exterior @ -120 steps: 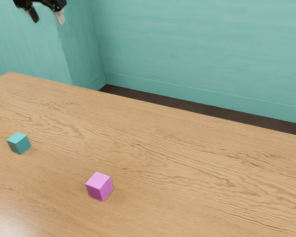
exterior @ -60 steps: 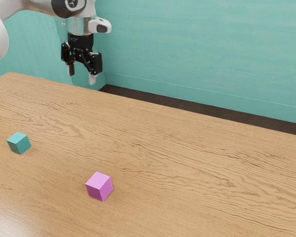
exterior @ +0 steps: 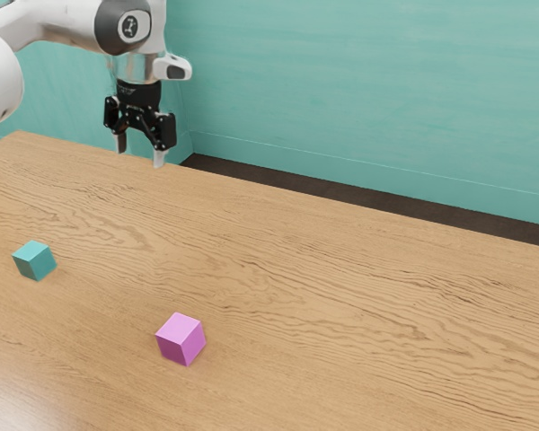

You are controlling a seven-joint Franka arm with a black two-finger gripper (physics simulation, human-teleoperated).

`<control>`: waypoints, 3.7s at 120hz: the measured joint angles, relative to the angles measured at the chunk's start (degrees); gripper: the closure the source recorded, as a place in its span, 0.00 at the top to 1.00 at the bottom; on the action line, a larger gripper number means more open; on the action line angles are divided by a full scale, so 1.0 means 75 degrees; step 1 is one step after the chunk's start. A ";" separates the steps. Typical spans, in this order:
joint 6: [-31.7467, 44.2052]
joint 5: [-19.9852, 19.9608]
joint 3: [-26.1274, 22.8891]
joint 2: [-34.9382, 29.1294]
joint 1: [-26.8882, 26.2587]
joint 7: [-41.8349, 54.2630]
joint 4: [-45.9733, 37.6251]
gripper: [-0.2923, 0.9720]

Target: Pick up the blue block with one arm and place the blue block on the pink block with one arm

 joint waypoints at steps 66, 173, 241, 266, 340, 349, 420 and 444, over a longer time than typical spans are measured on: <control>0.4411 -0.0075 0.1210 0.0155 0.2620 0.2004 -0.3284 0.77; 0.6415 -0.0629 0.1371 0.0851 0.3261 0.3784 -0.3820 0.77; 0.6523 -0.1079 0.1360 0.1600 0.3537 0.4102 -0.3569 0.77; 0.6529 -0.1076 0.1326 0.1700 0.3585 0.4178 -0.3387 0.77; 0.6488 -0.1374 0.1254 0.1740 0.3556 0.4289 -0.3244 0.75; 0.6476 -0.1384 0.1245 0.1715 0.3560 0.4296 -0.3244 0.73; 0.6409 -0.1356 0.1193 0.1329 0.3525 0.4299 -0.3281 0.53; 0.6059 -0.1351 0.1210 -0.0469 0.2066 0.4004 -0.4922 0.53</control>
